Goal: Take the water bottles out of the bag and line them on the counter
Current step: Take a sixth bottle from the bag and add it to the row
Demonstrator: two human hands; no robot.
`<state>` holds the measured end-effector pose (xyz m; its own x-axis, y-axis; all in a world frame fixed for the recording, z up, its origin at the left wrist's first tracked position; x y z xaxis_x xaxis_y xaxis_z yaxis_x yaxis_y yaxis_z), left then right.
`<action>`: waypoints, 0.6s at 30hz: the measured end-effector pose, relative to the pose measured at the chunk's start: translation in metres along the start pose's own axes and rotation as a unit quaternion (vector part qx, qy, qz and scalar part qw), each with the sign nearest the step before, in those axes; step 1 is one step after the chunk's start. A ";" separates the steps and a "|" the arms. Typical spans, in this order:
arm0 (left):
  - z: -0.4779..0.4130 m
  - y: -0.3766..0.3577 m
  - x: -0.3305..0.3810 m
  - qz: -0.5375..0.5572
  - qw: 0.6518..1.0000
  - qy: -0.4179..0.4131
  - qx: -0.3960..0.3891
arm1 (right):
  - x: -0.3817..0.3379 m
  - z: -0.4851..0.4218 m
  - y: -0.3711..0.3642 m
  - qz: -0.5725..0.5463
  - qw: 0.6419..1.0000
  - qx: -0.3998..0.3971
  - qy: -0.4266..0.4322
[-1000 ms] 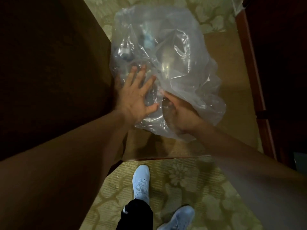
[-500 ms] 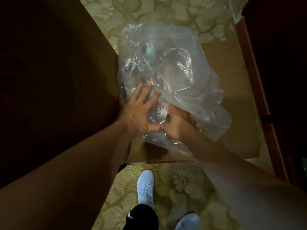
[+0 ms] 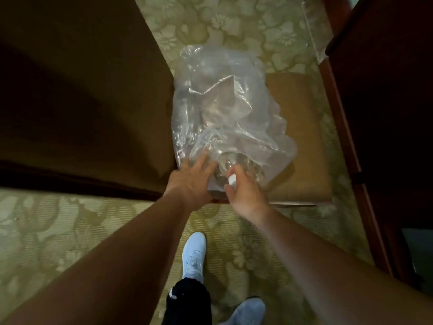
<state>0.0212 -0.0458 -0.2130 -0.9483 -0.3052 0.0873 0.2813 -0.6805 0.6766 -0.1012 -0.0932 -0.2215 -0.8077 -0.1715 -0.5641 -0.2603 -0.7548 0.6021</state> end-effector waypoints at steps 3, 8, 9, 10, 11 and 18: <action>0.029 -0.012 0.021 -0.001 1.000 0.011 -0.012 | 0.001 0.032 0.010 0.017 1.000 0.009 0.017; 0.064 -0.006 0.051 0.067 0.997 0.022 0.033 | -0.003 0.077 0.031 0.047 0.998 0.006 0.034; 0.069 -0.004 0.052 0.089 0.995 0.022 0.039 | -0.006 0.084 0.035 0.051 0.998 0.009 0.042; 0.074 -0.001 0.052 0.107 0.993 0.022 0.041 | -0.010 0.091 0.039 0.058 0.997 0.015 0.052; 0.078 0.001 0.051 0.122 0.992 0.021 0.040 | -0.015 0.097 0.044 0.067 0.996 0.020 0.060; 0.104 0.025 0.042 0.197 0.978 -0.034 0.065 | -0.049 0.133 0.083 0.071 0.990 0.070 0.101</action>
<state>-0.0270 -0.0065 -0.1163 -0.7795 -0.4776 0.4054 0.6093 -0.4274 0.6679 -0.1535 -0.0629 -0.0687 -0.7230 -0.4027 -0.5614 -0.2337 -0.6221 0.7472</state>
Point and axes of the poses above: each hand's wrist, its own z-axis away from the middle knuckle, its own y-axis out of the back of the hand, x = y × z, the point moved 3 cm from there along -z, towards the middle knuckle, and after that the axes turned 8 degrees about -x, right-handed, at the moved point
